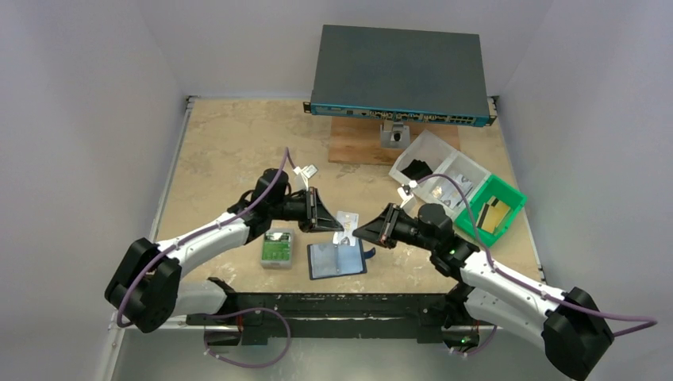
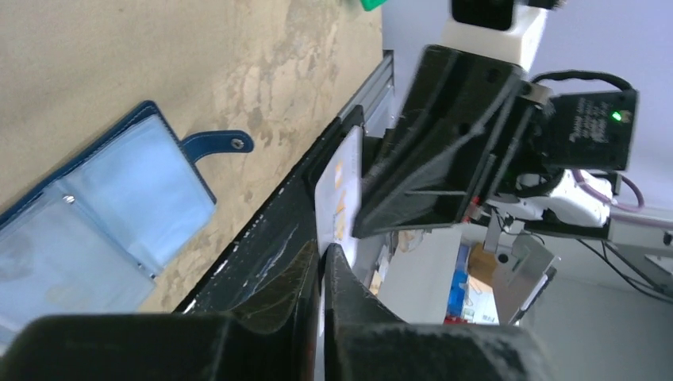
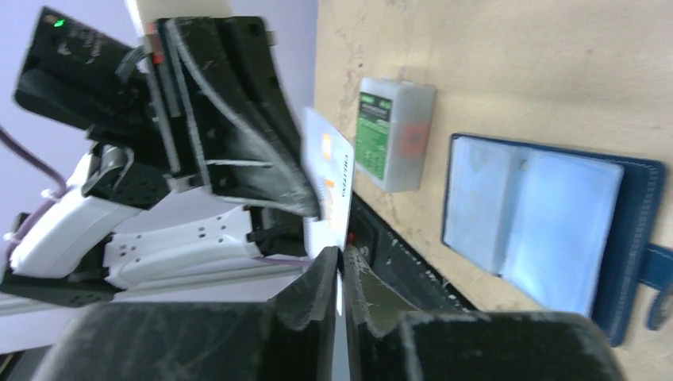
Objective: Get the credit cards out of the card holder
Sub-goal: Place the credit card in the storage box.
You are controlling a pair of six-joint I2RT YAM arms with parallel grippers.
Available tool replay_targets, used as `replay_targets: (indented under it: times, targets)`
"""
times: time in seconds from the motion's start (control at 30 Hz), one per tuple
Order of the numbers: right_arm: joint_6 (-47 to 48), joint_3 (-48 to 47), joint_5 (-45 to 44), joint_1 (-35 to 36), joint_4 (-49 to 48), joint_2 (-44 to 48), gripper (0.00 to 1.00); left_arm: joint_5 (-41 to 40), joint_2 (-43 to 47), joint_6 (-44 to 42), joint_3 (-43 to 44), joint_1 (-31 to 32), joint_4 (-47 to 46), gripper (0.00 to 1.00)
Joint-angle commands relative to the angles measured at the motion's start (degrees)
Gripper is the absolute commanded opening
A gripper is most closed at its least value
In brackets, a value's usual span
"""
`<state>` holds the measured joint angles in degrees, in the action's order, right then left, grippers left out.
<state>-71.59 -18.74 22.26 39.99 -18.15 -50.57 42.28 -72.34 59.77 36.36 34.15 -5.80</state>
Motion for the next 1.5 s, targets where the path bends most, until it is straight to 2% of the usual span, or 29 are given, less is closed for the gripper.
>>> replay_targets:
  times: [0.0, 0.07, 0.13, 0.3, 0.4, 0.43, 0.5, 0.6, 0.63, 0.7, 0.8, 0.9, 1.0, 1.13, 1.23, 1.33, 1.47]
  targets:
    - [-0.51, -0.37, 1.21, -0.17, -3.35, 0.81, 0.18, 4.05, -0.56, 3.85, -0.63, 0.44, -9.04, 0.0]
    - [-0.64, -0.05, 1.05, -0.18, -4.12, 1.03, 0.36, 4.25, -0.5, 5.19, -0.74, 0.39, -10.45, 0.0]
    - [-1.16, 0.46, 0.88, -0.22, -5.19, 1.16, 0.47, 4.53, -0.53, 7.44, -1.16, 0.42, -13.2, 0.0]
    - [-2.6, 1.74, 0.59, -0.2, -8.5, 0.85, 0.5, 5.43, -2.54, 17.05, -3.62, 0.42, -26.4, 0.0]
    - [-4.07, 2.77, 0.46, -0.23, -11.06, 1.18, 0.41, 5.91, -4.78, 21.05, -4.34, 0.41, -32.97, 0.0]
    - [-4.3, 2.9, 0.3, -0.18, -11.34, 1.5, 0.33, 6.16, -5.49, 21.76, -4.43, 0.43, -34.82, 0.0]
    - [-4.51, 3.0, -0.43, -0.18, -11.49, 2.05, 0.22, 6.44, -6.31, 22.69, -4.37, 0.46, -36.05, 0.0]
    - [-4.54, 2.98, -1.38, -0.32, -10.7, 2.97, 0.0, 7.05, -6.61, 22.42, -4.06, 0.41, -35.14, 0.0]
    - [-4.17, 2.76, -1.88, -0.29, -9.59, 3.38, 0.0, 7.1, -6.3, 21.51, -3.91, 0.42, -33.61, 0.0]
    - [-2.69, 1.83, -3.07, -0.27, -6.03, 4.52, 0.0, 6.48, -4.82, 18.2, -3.31, 0.39, -27.77, 0.1]
    - [0.66, -0.45, -6.55, -0.23, 2.31, 7.36, 0.0, 2.84, -0.88, 9.13, -0.31, 0.42, -11.06, 0.38]
    - [4.22, -3.73, -12.78, -0.29, 15.26, 10.67, 0.0, -3.48, 2.92, -1.19, 3.87, 0.41, 7.72, 0.67]
    - [7.41, -6.73, -19.69, -0.26, 24.73, 12.33, 0.0, -9.79, 4.98, -8.14, 8.29, 0.45, 21.68, 0.82]
    - [10.63, -10.35, -27.76, -1.96, 33.2, 10.16, 0.0, -13.07, 6.67, -12.4, 10.71, 0.45, 29.38, 0.84]
    - [13.29, -13.36, -32.06, -5.98, 37.46, 7.64, 0.0, -13.82, 7.71, -14.76, 11.86, 0.41, 33.11, 0.85]
    - [17.1, -15.54, -31.94, -12.94, 39.34, 5.6, 0.0, -14.62, 9.23, -17.15, 13.15, 0.44, 36.12, 0.85]
    - [23.24, -17.63, -28.18, -25.76, 39.53, 2.22, 0.0, -14.48, 10.65, -18.96, 14.25, 0.42, 38.3, 0.85]
